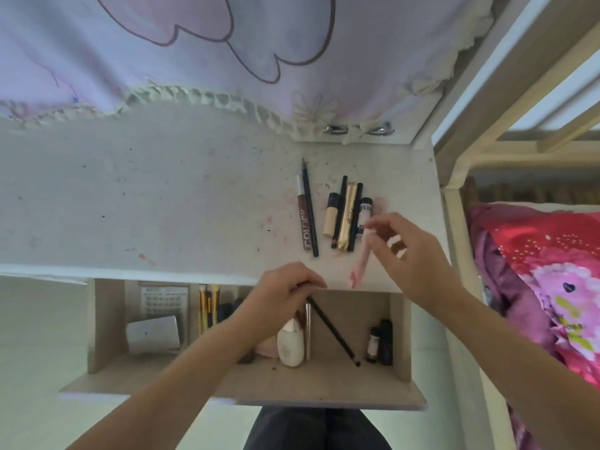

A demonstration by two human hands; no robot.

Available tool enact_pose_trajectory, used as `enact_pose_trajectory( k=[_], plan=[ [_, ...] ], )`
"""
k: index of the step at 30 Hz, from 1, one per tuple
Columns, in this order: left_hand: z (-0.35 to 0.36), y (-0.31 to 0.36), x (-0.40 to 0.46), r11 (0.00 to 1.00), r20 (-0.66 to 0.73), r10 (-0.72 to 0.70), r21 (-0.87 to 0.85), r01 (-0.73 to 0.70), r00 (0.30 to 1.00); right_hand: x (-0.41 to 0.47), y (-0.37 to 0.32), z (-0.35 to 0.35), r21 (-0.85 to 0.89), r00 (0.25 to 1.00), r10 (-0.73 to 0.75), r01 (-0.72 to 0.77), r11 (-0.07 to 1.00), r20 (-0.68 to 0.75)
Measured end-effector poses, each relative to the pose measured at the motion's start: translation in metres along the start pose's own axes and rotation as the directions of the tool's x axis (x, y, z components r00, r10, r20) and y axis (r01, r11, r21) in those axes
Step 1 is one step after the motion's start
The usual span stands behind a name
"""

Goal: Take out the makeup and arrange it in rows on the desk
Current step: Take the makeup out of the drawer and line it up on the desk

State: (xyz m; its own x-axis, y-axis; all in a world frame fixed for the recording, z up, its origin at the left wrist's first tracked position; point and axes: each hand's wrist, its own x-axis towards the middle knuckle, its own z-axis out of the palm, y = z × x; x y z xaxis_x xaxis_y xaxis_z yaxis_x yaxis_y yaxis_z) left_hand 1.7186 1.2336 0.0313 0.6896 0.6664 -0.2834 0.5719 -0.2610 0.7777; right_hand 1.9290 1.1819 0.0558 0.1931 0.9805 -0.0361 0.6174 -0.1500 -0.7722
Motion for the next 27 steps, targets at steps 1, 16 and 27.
enact_pose_trajectory(
  k=[1,16,27],
  plan=[
    [-0.025,0.009,0.002,0.999,-0.048,-0.013,-0.035,0.011,0.999,0.018,-0.008,-0.004,0.011,1.000,0.000,0.000,1.000,-0.021],
    [-0.104,-0.032,0.171,0.954,-0.115,-0.018,0.296,0.052,0.993,0.132,0.000,0.051,-0.505,0.995,-0.038,0.082,0.859,0.096],
    [-0.031,-0.032,0.063,0.986,-0.400,0.065,0.166,0.002,0.914,-0.043,0.021,0.033,-0.165,0.982,0.001,0.031,0.986,0.189]
  ],
)
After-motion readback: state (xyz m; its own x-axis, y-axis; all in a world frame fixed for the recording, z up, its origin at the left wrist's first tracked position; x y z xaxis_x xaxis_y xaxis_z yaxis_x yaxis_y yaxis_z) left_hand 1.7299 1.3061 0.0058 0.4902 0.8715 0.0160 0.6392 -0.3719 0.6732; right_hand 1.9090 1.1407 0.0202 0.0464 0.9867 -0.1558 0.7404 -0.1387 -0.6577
